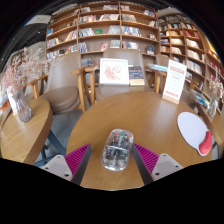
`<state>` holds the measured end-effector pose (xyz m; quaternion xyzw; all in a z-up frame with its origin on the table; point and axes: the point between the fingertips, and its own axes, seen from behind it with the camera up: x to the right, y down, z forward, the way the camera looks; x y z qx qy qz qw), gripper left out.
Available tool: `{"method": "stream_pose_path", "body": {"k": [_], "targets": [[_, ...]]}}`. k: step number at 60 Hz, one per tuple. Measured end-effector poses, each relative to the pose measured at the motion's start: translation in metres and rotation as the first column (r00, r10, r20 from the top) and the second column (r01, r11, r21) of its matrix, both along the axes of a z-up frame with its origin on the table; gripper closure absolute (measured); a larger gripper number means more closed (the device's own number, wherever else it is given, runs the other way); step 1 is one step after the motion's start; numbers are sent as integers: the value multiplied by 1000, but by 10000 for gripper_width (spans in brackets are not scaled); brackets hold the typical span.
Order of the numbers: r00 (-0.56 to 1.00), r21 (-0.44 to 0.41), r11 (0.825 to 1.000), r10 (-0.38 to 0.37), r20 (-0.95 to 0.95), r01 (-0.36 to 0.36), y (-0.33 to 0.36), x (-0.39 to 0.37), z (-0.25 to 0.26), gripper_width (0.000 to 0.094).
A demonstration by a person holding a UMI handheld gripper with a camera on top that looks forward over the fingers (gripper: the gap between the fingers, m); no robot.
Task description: Arrange mouse
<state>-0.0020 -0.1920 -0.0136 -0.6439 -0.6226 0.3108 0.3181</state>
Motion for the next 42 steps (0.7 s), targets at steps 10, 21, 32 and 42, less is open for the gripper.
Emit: {"method": "stream_pose_path", "body": {"k": [10,21,32,42], "targets": [[1000,3,1000,15,17,-15,-3,-20,-1,124],[999,21,999,38,17,-38,-2,-28,0,487],[993,-17,995,100,-55,-101,13,-24,59,526],[987,-17,997,70,-143,-73,109,-24,131,526]]}}
